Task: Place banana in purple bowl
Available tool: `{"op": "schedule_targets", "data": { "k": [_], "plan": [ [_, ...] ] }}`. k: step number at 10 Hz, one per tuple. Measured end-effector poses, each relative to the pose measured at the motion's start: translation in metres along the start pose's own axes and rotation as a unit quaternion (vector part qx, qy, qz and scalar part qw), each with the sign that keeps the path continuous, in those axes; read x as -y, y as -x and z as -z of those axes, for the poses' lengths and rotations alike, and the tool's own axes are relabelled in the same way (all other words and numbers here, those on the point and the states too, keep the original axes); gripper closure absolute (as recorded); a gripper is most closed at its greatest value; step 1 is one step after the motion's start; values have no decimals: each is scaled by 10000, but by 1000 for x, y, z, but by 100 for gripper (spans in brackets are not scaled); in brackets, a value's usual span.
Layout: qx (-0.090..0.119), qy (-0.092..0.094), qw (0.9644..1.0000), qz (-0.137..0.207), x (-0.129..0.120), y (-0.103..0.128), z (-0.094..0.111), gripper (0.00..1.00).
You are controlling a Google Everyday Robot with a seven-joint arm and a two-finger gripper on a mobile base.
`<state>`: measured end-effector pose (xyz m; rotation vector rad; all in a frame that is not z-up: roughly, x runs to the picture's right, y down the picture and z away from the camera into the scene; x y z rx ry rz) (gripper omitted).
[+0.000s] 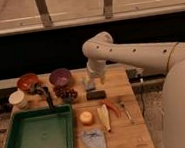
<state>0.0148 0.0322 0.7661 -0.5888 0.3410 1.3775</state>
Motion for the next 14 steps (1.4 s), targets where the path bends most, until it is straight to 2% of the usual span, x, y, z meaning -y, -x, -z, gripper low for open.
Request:
{"op": "schedule_targets", "data": {
  "k": [2, 3, 5, 7, 8, 12, 14],
  "plan": [
    [2, -2, 10000, -4, 0, 0, 0, 48],
    [-9, -94, 10000, 18, 0, -1, 0, 48],
    [-48, -230, 9996, 155, -11, -10, -4, 48],
    [-108, -349, 9990, 261, -10, -24, -10, 48],
    [-154, -331, 9990, 267, -8, -32, -15, 48],
    [-450, -327, 9984, 49, 23, -64, -44, 48],
    [-714, -246, 9971, -115, 37, -81, -60, 48]
  ]
}}
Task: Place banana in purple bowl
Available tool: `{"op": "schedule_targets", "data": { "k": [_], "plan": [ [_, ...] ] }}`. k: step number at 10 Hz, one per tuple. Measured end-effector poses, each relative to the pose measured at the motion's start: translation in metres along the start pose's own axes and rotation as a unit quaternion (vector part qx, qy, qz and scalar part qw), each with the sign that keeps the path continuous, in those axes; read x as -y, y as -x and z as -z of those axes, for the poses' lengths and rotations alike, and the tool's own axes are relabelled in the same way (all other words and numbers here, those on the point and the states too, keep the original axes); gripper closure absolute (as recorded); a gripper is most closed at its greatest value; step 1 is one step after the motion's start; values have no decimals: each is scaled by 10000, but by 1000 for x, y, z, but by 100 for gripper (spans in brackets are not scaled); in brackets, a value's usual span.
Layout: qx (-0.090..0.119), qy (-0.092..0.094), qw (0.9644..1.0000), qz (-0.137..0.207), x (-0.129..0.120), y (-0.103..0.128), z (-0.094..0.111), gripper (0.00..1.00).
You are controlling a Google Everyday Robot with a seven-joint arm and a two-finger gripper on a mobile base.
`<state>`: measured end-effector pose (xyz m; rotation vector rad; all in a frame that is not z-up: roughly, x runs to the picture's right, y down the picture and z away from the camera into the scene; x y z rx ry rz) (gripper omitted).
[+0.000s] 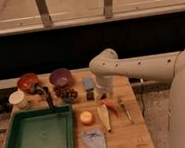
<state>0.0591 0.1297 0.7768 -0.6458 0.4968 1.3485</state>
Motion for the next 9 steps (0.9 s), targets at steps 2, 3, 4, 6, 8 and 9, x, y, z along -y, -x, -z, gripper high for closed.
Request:
{"op": "schedule_targets", "data": {
  "k": [2, 3, 4, 6, 8, 9],
  "plan": [
    [-336, 81, 9994, -1, -3, -21, -16, 48],
    [-404, 92, 9991, 10, -6, -25, -18, 48],
    [-407, 88, 9991, 4, -5, -25, -18, 48],
    [-407, 86, 9991, 2, -4, -25, -18, 48],
    [-409, 81, 9991, 2, -5, -25, -18, 48],
    [-461, 89, 9989, -11, -6, -26, -20, 48]
  ]
}}
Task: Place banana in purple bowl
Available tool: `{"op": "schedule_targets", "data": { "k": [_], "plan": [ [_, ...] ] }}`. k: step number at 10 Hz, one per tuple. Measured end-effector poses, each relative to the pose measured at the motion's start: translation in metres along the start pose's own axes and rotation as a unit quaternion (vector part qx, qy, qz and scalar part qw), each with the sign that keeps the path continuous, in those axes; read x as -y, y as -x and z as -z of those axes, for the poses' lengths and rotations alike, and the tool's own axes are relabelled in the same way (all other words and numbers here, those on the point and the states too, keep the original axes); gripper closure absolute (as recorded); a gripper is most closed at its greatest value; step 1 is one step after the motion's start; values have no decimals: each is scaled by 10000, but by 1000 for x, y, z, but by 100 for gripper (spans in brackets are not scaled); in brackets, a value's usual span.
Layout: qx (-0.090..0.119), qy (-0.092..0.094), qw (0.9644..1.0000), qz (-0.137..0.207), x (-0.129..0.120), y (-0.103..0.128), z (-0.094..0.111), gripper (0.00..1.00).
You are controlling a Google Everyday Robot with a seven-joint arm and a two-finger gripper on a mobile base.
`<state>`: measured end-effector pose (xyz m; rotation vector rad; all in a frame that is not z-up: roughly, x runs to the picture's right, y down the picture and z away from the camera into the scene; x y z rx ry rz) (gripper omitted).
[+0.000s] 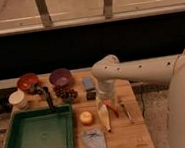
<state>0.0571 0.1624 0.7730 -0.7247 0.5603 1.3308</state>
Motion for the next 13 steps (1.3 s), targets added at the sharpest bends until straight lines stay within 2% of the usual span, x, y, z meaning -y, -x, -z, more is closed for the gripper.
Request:
{"op": "schedule_targets", "data": {
  "k": [4, 6, 12, 13],
  "plan": [
    [-396, 86, 9992, 24, -10, -12, -40, 48],
    [-549, 45, 9985, 7, -14, -17, -48, 48],
    [-829, -62, 9963, -211, -2, -24, -76, 48],
    [-870, -63, 9959, -250, 2, -23, -84, 51]
  ]
}}
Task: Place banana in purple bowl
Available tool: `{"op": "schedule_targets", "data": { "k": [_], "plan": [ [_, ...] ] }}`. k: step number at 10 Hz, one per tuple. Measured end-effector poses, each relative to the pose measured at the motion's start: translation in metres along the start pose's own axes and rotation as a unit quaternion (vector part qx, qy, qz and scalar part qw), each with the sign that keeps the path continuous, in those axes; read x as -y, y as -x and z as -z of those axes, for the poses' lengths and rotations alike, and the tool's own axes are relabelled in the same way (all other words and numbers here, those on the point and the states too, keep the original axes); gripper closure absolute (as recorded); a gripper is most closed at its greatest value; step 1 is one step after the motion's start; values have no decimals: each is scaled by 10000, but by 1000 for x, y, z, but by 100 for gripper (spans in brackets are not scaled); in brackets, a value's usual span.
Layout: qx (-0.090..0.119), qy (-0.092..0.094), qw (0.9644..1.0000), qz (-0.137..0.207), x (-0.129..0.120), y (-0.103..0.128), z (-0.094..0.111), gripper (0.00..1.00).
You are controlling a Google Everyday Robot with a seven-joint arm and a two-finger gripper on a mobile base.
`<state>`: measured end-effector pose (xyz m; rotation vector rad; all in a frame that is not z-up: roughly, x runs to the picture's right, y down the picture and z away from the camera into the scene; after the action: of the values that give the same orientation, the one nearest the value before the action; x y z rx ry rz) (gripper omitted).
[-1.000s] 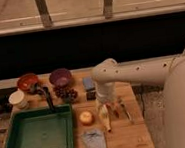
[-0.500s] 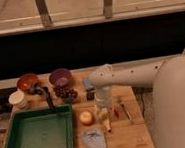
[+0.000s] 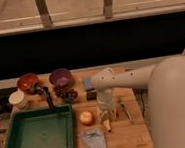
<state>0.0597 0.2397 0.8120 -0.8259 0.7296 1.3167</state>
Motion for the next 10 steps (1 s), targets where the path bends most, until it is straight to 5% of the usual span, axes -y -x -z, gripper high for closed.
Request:
{"op": "schedule_targets", "data": {
  "k": [2, 5, 8, 10],
  "plan": [
    [-32, 336, 9994, 68, 2, 4, -6, 70],
    [36, 511, 9986, 122, 0, 3, -3, 98],
    [245, 649, 9975, 103, 7, -1, 9, 100],
    [571, 773, 9954, 60, 13, -4, 35, 100]
  ]
}}
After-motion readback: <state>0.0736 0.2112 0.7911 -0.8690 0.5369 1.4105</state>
